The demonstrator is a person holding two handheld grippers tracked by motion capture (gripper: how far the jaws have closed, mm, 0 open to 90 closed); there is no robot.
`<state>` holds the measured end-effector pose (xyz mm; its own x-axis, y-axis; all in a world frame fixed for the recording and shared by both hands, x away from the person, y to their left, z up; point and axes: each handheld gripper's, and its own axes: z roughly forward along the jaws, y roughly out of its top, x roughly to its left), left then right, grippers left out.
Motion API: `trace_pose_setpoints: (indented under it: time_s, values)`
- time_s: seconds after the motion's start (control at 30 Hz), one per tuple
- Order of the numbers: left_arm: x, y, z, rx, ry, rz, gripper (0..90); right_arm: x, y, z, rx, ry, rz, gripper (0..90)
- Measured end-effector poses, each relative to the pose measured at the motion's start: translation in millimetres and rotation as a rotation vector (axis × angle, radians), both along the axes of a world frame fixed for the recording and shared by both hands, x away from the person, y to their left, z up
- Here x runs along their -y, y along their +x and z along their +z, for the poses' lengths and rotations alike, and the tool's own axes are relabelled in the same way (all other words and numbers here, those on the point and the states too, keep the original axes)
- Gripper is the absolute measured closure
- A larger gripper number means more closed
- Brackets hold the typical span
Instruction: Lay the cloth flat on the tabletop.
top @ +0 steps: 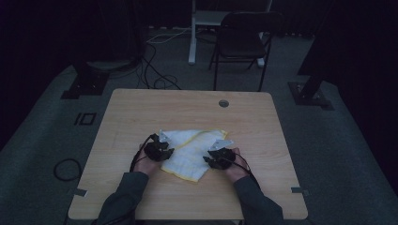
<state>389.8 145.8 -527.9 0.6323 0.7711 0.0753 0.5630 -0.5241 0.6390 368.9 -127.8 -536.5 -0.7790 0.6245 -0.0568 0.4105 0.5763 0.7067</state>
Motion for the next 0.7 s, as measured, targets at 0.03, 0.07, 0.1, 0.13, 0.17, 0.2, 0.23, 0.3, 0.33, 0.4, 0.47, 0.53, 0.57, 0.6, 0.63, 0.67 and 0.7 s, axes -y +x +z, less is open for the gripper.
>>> trace_pose_setpoints:
  time_s: [0.03, 0.07, 0.1, 0.13, 0.17, 0.2, 0.23, 0.3, 0.33, 0.4, 0.47, 0.53, 0.57, 0.6, 0.63, 0.67, 0.7]
  values:
    - [0.0, 1.8, 0.3, -0.004, -0.002, 0.000, 71.9, 0.1, 0.0, -0.3, -0.001, 0.001, 0.001, 63.9]
    - [0.5, 3.3, 1.0, -0.006, -0.001, 0.001, 77.6, 0.2, 0.1, -0.5, 0.000, 0.001, 0.002, 63.9]
    - [1.5, 5.1, 1.6, -0.001, 0.009, 0.008, 83.4, 0.4, 0.1, -0.6, 0.000, 0.002, 0.002, 63.8]
    - [1.9, 7.2, 2.6, -0.001, 0.010, 0.011, 85.6, 0.5, 0.1, -0.8, 0.000, 0.003, 0.003, 63.8]
    - [2.2, 9.4, 3.8, -0.004, 0.007, 0.011, 86.4, 0.7, 0.3, -0.9, 0.000, 0.005, 0.002, 63.9]
    - [2.8, 11.6, 4.9, -0.002, 0.005, 0.013, 86.8, 0.8, 0.3, -1.0, -0.001, 0.006, 0.002, 63.9]
    - [3.4, 14.3, 7.1, 0.002, 0.001, 0.015, 86.9, 0.9, 0.3, -1.0, -0.001, 0.005, 0.002, 63.9]
    - [3.5, 19.1, 11.7, 0.013, -0.001, 0.020, 87.0, 1.1, 0.3, -1.1, -0.002, 0.004, 0.004, 63.9]
    - [3.4, 21.5, 13.6, 0.019, 0.000, 0.023, 87.1, 1.1, 0.2, -1.2, -0.001, 0.004, 0.005, 63.9]
    - [2.6, 29.1, 18.3, 0.029, -0.008, 0.042, 87.0, 1.3, 0.1, -1.3, -0.001, 0.004, 0.006, 63.9]
    - [1.3, 37.5, 23.0, 0.045, -0.008, 0.063, 86.8, 1.4, -0.1, -1.3, -0.001, 0.003, 0.006, 63.9]
    - [-0.2, 46.0, 27.7, 0.073, -0.013, 0.096, 86.0, 1.5, -0.5, -1.3, -0.004, 0.005, 0.003, 63.9]
    - [-1.0, 48.7, 29.4, 0.080, -0.015, 0.108, 85.1, 1.5, -0.7, -1.4, -0.007, 0.007, 0.002, 63.9]
    - [-2.6, 53.4, 31.8, 0.093, -0.023, 0.128, 84.7, 1.6, -0.7, -1.4, -0.007, 0.007, 0.002, 63.9]
    - [-3.9, 56.1, 33.3, 0.099, -0.026, 0.137, 83.8, 1.5, -0.9, -1.4, -0.008, 0.005, 0.001, 63.9]
    - [-5.6, 60.1, 35.2, 0.115, -0.038, 0.158, 82.1, 1.4, -1.1, -1.3, -0.007, 0.004, 0.001, 63.9]
    - [-7.2, 62.2, 36.5, 0.122, -0.041, 0.171, 78.2, 1.1, -1.5, -1.2, -0.005, 0.001, -0.001, 63.9]
